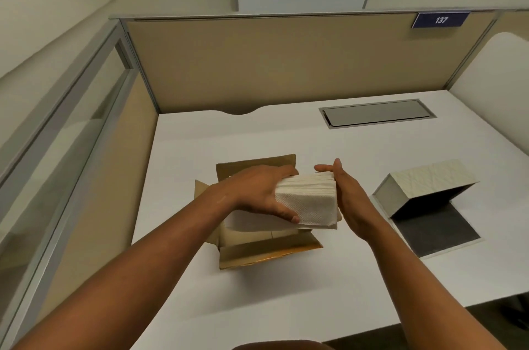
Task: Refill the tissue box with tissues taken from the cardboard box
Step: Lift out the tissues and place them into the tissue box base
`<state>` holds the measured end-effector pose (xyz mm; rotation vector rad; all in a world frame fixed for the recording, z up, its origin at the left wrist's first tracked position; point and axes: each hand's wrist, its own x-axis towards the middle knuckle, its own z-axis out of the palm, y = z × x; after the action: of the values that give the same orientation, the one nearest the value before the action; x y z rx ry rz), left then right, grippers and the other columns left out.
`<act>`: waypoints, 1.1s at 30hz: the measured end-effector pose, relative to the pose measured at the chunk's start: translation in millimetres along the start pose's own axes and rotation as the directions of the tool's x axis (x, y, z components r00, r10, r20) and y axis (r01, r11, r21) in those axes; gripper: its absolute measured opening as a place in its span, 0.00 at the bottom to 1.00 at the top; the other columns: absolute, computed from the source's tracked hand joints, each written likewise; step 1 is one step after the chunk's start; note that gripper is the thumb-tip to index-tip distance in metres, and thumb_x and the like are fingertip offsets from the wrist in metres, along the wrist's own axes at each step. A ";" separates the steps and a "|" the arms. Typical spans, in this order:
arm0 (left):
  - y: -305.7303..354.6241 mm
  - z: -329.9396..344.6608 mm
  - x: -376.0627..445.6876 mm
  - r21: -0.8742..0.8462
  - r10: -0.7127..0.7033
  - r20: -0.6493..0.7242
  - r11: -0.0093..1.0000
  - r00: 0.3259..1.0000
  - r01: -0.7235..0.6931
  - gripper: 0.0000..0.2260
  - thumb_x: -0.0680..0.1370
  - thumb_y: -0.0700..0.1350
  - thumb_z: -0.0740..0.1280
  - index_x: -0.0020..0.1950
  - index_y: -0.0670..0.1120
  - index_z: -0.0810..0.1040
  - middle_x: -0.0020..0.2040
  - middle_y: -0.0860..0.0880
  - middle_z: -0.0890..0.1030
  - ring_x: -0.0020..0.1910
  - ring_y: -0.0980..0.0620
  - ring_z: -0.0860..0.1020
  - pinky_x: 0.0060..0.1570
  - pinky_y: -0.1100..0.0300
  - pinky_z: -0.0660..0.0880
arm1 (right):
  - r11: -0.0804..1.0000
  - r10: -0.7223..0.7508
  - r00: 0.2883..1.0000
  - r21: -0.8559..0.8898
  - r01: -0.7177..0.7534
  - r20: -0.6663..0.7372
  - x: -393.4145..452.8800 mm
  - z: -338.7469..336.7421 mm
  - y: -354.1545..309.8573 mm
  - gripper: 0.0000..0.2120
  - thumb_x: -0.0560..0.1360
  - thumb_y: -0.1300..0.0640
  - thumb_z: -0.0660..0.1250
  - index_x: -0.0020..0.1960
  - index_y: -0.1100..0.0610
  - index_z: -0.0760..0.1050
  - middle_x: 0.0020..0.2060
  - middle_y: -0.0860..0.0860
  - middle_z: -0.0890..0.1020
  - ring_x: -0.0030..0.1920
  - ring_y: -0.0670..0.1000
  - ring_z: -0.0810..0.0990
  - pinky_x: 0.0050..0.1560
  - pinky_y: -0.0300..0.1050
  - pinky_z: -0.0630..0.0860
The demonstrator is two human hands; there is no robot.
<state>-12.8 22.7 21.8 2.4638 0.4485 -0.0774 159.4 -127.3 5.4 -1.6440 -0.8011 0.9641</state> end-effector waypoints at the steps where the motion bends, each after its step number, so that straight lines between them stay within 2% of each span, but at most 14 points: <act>1: 2.3 -0.3 1.4 -0.032 -0.008 0.033 0.999 0.999 0.009 0.35 0.63 0.72 0.72 0.66 0.61 0.67 0.59 0.59 0.77 0.53 0.58 0.76 0.48 0.63 0.76 | 1.000 0.011 1.000 -0.002 -0.011 -0.005 -4.5 -2.6 0.4 0.28 0.72 0.27 0.50 0.57 0.41 0.78 0.57 0.48 0.83 0.58 0.52 0.82 0.60 0.51 0.79; 3: 9.0 1.0 5.5 -0.083 -0.037 0.115 0.995 0.993 0.046 0.35 0.62 0.72 0.73 0.65 0.62 0.68 0.58 0.61 0.77 0.53 0.59 0.76 0.49 0.65 0.75 | 0.998 0.061 0.998 -0.010 -0.061 0.011 -14.9 -9.9 2.5 0.25 0.74 0.28 0.49 0.53 0.37 0.81 0.51 0.44 0.86 0.54 0.48 0.84 0.53 0.42 0.80; 5: 17.4 4.1 11.9 -0.105 -0.075 0.201 0.990 0.977 0.098 0.38 0.61 0.73 0.73 0.66 0.61 0.69 0.59 0.60 0.77 0.56 0.59 0.76 0.56 0.59 0.76 | 0.991 0.137 0.990 0.003 -0.137 0.039 -25.6 -18.9 6.8 0.24 0.75 0.29 0.49 0.51 0.35 0.81 0.51 0.42 0.86 0.53 0.44 0.84 0.49 0.38 0.79; 7: 28.2 7.6 19.4 -0.097 -0.104 0.286 0.986 0.952 0.137 0.39 0.60 0.73 0.73 0.66 0.58 0.70 0.60 0.59 0.77 0.57 0.58 0.77 0.61 0.54 0.76 | 0.975 0.215 0.974 0.038 -0.218 0.067 -35.3 -28.7 13.9 0.24 0.75 0.29 0.50 0.54 0.37 0.80 0.52 0.44 0.86 0.53 0.43 0.84 0.47 0.37 0.79; 10: 46.1 17.8 31.7 -0.109 -0.118 0.446 0.977 0.887 0.185 0.35 0.62 0.72 0.73 0.64 0.55 0.76 0.59 0.57 0.81 0.56 0.56 0.80 0.62 0.52 0.76 | 0.940 0.307 0.946 0.124 -0.319 0.108 -49.0 -43.4 23.2 0.26 0.73 0.27 0.50 0.56 0.39 0.78 0.53 0.45 0.86 0.56 0.47 0.83 0.51 0.40 0.80; 13: 62.8 33.3 45.7 -0.157 -0.149 0.565 0.946 0.811 0.283 0.32 0.63 0.68 0.76 0.62 0.54 0.80 0.58 0.54 0.84 0.55 0.53 0.83 0.61 0.51 0.78 | 0.901 0.359 0.926 0.214 -0.377 0.121 -59.7 -60.5 32.3 0.35 0.70 0.24 0.49 0.62 0.45 0.76 0.56 0.52 0.85 0.59 0.55 0.82 0.62 0.53 0.78; 15: 75.5 40.9 55.9 -0.143 -0.188 0.604 0.930 0.775 0.337 0.32 0.63 0.67 0.77 0.61 0.52 0.81 0.57 0.53 0.85 0.54 0.52 0.84 0.59 0.52 0.79 | 0.879 0.373 0.914 0.254 -0.403 0.158 -67.9 -75.6 38.6 0.40 0.67 0.21 0.51 0.64 0.47 0.76 0.58 0.55 0.84 0.60 0.57 0.82 0.66 0.58 0.75; 17: 90.4 48.1 67.2 -0.132 -0.219 0.649 0.911 0.729 0.391 0.31 0.63 0.66 0.77 0.60 0.51 0.81 0.55 0.52 0.86 0.52 0.51 0.85 0.56 0.52 0.81 | 0.862 0.383 0.907 0.285 -0.418 0.172 -76.8 -93.3 44.6 0.40 0.64 0.20 0.59 0.63 0.48 0.76 0.58 0.56 0.84 0.60 0.59 0.82 0.65 0.59 0.76; 19: 107.5 56.3 78.8 -0.120 -0.246 0.680 0.892 0.691 0.436 0.31 0.63 0.66 0.78 0.61 0.51 0.81 0.54 0.51 0.86 0.51 0.51 0.85 0.55 0.53 0.81 | 0.859 0.401 0.902 0.276 -0.431 0.162 -85.3 -114.0 49.8 0.38 0.59 0.25 0.70 0.60 0.48 0.77 0.54 0.55 0.85 0.56 0.57 0.83 0.58 0.54 0.80; 21: 125.4 66.1 90.4 -0.101 -0.272 0.694 0.880 0.667 0.464 0.34 0.63 0.66 0.78 0.63 0.50 0.80 0.55 0.50 0.86 0.52 0.50 0.85 0.58 0.51 0.80 | 0.872 0.399 0.894 0.217 -0.438 0.204 -93.0 -135.3 54.3 0.36 0.59 0.31 0.77 0.60 0.50 0.78 0.50 0.52 0.87 0.51 0.53 0.85 0.49 0.46 0.82; 23: 142.8 76.0 101.4 -0.089 -0.302 0.699 0.863 0.648 0.498 0.36 0.62 0.67 0.77 0.64 0.49 0.79 0.57 0.48 0.85 0.54 0.49 0.84 0.60 0.49 0.79 | 0.883 0.383 0.893 0.191 -0.429 0.237 -99.4 -158.0 59.1 0.32 0.64 0.37 0.78 0.62 0.51 0.78 0.51 0.51 0.87 0.48 0.49 0.86 0.45 0.42 0.80; 26: 162.8 90.3 114.6 -0.126 -0.297 0.720 0.833 0.627 0.539 0.35 0.64 0.66 0.76 0.64 0.47 0.79 0.58 0.46 0.85 0.55 0.47 0.84 0.60 0.49 0.79 | 0.886 0.372 0.898 0.197 -0.419 0.236 -107.5 -190.6 65.2 0.26 0.67 0.40 0.77 0.61 0.52 0.80 0.51 0.51 0.87 0.46 0.48 0.85 0.44 0.42 0.80; 29: 176.7 103.5 126.2 -0.213 -0.261 0.725 0.795 0.638 0.567 0.33 0.66 0.64 0.76 0.64 0.46 0.79 0.58 0.46 0.85 0.56 0.47 0.84 0.56 0.52 0.80 | 0.895 0.360 0.904 0.189 -0.404 0.229 -114.6 -223.6 70.9 0.24 0.68 0.42 0.77 0.59 0.53 0.81 0.51 0.53 0.87 0.47 0.49 0.84 0.48 0.45 0.80; 33: 185.5 114.2 139.8 -0.332 -0.225 0.718 0.720 0.658 0.609 0.33 0.68 0.63 0.75 0.66 0.45 0.79 0.61 0.43 0.83 0.59 0.43 0.82 0.61 0.47 0.78 | 0.893 0.365 0.909 0.200 -0.403 0.200 -118.9 -266.0 80.6 0.25 0.67 0.42 0.77 0.59 0.54 0.81 0.48 0.52 0.87 0.48 0.51 0.83 0.50 0.46 0.80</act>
<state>186.9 -141.8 14.1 1.5553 0.6427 -0.8523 344.9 -365.6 -6.5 -1.5573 -0.4411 1.4278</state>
